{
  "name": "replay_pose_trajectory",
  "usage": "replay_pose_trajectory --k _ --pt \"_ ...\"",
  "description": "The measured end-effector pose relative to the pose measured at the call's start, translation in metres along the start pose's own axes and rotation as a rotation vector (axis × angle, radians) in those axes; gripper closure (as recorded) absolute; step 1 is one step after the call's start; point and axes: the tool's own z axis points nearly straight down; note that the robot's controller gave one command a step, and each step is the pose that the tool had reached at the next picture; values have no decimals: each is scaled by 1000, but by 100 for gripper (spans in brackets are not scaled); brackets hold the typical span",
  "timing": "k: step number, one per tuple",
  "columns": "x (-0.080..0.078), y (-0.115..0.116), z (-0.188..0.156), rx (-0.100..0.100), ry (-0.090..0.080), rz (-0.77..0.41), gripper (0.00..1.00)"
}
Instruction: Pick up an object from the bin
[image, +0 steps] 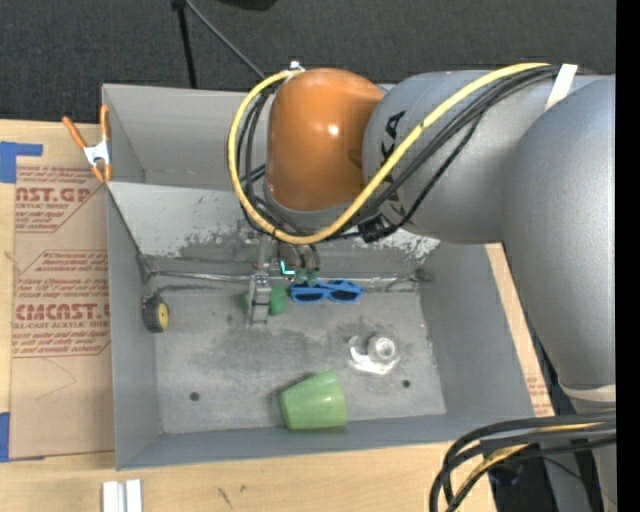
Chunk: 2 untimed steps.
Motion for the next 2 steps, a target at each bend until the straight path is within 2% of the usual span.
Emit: replay_pose_trajectory --k 1,2 --pt "-2 -75 129 2 -2 28 0" --pt "2 -61 93 -2 -9 127 0"
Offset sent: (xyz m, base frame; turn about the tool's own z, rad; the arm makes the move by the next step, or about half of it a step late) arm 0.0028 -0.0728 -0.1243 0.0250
